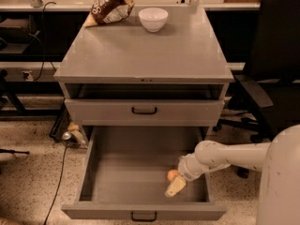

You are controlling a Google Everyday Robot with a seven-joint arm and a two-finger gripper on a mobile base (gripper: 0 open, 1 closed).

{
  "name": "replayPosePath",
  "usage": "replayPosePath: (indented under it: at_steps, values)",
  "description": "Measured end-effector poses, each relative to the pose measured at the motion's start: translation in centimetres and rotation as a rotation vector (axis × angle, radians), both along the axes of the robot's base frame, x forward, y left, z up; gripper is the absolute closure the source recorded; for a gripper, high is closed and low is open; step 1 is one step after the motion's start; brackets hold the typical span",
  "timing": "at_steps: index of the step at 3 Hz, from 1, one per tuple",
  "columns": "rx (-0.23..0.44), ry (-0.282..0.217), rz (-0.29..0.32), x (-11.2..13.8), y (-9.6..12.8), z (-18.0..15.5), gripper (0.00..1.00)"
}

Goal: Pick orange from middle drawer and place on counter

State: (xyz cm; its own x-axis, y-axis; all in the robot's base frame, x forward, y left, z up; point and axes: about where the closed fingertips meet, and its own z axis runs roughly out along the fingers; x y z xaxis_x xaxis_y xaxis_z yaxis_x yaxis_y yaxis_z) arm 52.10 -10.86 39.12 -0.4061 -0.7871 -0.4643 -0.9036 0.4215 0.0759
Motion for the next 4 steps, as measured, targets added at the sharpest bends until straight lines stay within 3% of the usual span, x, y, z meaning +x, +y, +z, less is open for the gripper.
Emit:
replayPosePath:
  at_steps: [1, 2, 3, 4]
  values:
    - [0.015, 0.018, 0.004, -0.5, 0.1, -0.8, 0.00]
    - [0.036, 0.035, 0.007, -1.1, 0.1, -1.7, 0.18]
    - [0.058, 0.049, 0.005, -1.6, 0.3, -2.7, 0.41]
    - [0.094, 0.044, -0.001, -1.9, 0.5, -2.9, 0.72]
